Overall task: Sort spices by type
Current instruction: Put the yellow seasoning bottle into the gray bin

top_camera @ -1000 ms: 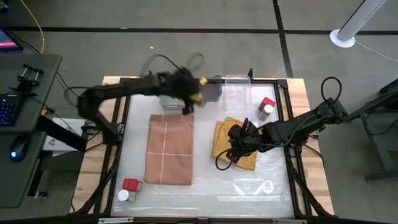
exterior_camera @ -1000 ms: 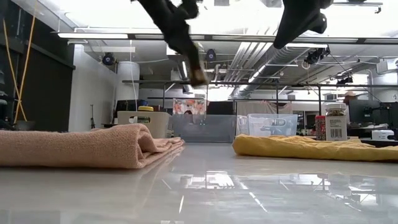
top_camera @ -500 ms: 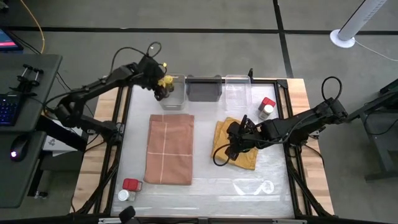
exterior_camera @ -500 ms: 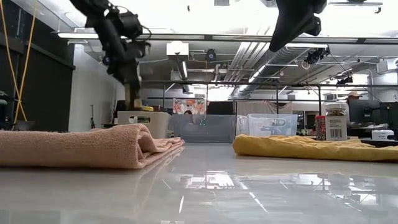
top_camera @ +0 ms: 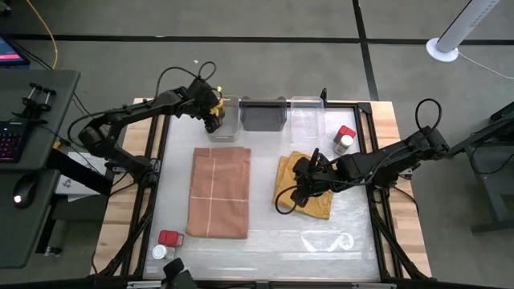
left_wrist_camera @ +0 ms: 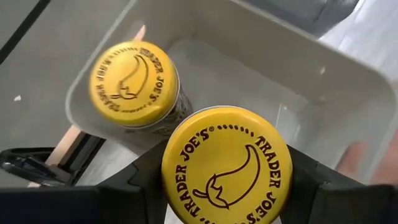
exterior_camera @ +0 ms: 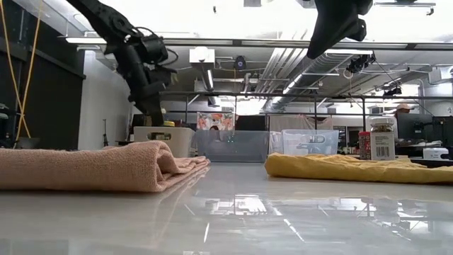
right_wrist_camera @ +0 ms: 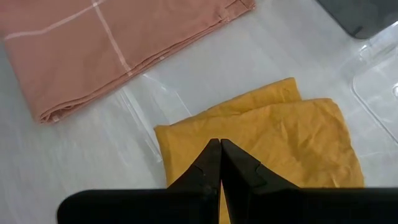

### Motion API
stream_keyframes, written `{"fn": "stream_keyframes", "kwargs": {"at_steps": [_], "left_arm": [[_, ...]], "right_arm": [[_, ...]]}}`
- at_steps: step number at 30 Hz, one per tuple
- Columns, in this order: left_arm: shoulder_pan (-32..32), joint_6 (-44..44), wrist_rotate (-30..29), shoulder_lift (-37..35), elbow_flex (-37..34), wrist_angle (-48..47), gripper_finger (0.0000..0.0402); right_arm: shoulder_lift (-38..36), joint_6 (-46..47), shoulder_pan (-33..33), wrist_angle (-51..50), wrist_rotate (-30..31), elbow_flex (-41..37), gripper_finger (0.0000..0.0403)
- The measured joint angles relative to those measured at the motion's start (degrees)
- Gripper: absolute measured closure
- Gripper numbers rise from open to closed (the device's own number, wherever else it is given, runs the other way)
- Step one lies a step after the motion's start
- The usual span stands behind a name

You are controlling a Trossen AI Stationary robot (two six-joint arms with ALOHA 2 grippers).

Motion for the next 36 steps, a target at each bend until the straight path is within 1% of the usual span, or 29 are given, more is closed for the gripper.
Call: {"fn": "stream_keyframes", "kwargs": {"at_steps": [5, 8, 17, 22, 29, 36], "left_arm": [[0.05, 0.11, -2.07, 3.64, 0.0, 1.58, 0.0166], [0.04, 0.41, -3.51, 4.6, 0.0, 1.81, 0.0155], [0.0, 1.15, -4.66, 2.66, 0.02, 4.21, 0.0151], [0.0, 1.19, -2.78, 1.0, 0.05, 4.46, 0.0149], [0.0, 1.21, -2.55, -0.72, 0.07, 2.68, 0.0149], [0.0, 1.61, -3.02, -5.27, 0.07, 1.36, 0.0149]], "right_arm": [[0.0, 0.38, 0.0, 0.17, 0.02, 0.0, 0.0403], [0.0, 0.4, 0.0, 0.17, 0.02, 0.0, 0.0403], [0.0, 0.5, 0.0, 0.2, 0.04, 0.0, 0.0403], [0.0, 0.4, 0.0, 0.2, 0.29, 0.0, 0.0403], [0.0, 0.26, -0.37, 0.2, 0.39, 0.0, 0.0403], [0.0, -0.05, -0.37, 0.17, 0.37, 0.0, 0.0403]]}}
